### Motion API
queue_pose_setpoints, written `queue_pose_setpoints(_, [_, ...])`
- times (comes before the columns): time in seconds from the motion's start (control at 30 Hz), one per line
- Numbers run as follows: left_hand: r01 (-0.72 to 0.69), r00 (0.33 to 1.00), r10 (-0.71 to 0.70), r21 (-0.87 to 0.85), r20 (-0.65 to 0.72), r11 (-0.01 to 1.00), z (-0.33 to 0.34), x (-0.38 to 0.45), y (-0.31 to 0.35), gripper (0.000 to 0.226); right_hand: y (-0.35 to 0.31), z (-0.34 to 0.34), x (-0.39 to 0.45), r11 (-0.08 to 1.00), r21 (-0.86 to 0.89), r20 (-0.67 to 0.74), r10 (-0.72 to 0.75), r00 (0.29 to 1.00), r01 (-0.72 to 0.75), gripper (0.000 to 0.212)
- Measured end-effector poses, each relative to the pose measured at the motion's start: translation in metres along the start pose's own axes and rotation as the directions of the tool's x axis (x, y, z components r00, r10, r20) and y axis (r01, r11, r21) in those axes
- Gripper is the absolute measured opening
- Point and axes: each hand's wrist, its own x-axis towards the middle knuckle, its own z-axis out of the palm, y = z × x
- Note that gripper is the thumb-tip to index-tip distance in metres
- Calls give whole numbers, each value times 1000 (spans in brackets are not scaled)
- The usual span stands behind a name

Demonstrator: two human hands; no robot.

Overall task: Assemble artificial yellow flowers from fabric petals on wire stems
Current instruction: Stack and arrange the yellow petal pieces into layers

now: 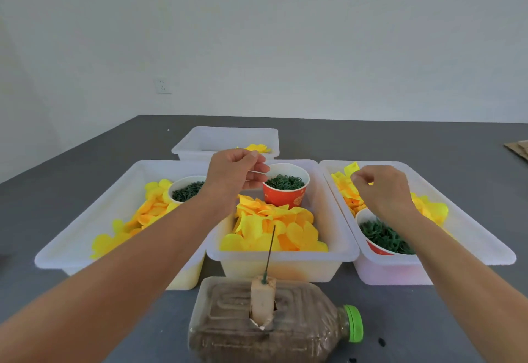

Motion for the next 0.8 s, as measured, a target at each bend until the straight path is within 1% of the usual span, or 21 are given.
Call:
queue_pose_setpoints(0.07, [-18,1000,18,-4,-23,1000,-9,-5,-1,25,-19,6,-14,987,156,14,-48,999,45,18])
queue_pose_setpoints(0.13, [-36,998,36,0,-53,999,-20,-10,-4,24,-37,14,-27,948,313,69,-84,994,58,15])
queue_pose_setpoints(0.2, [-48,995,49,9,-90,999,-33,-13,-9,23,-52,22,-36,890,452,134,-137,981,63,17])
queue_pose_setpoints(0.27, [-52,989,56,32,-139,998,-48,-14,-13,23,-64,32,-40,843,533,175,-187,967,67,22])
queue_pose_setpoints(0.33, [-50,978,60,56,-200,997,-62,-11,-15,23,-73,42,-38,809,584,178,-209,962,68,26])
queue_pose_setpoints(0.43, [-66,956,92,101,-279,993,-82,1,-14,23,-83,58,-29,777,628,167,-193,967,46,23])
queue_pose_setpoints(0.57, [-89,922,149,179,-357,980,-101,24,-17,22,-88,81,-16,802,596,186,-167,968,24,25])
queue_pose_setpoints(0.63, [-78,910,171,250,-377,965,-109,39,-22,20,-89,92,-12,804,594,203,-159,966,8,25])
queue_pose_setpoints(0.7, [-45,906,201,387,-373,921,-115,54,-28,20,-89,102,-11,800,600,213,-160,964,0,26])
queue_pose_setpoints(0.73, [-30,909,223,477,-352,878,-117,61,-30,20,-88,106,-11,795,606,214,-158,964,-4,26])
queue_pose_setpoints(0.77, [-22,919,249,588,-307,808,-119,67,-33,18,-86,108,-12,791,612,214,-152,965,-11,25])
queue_pose_setpoints(0.8, [-19,934,267,711,-238,703,-121,73,-36,16,-85,109,-12,788,615,215,-145,966,-19,23])
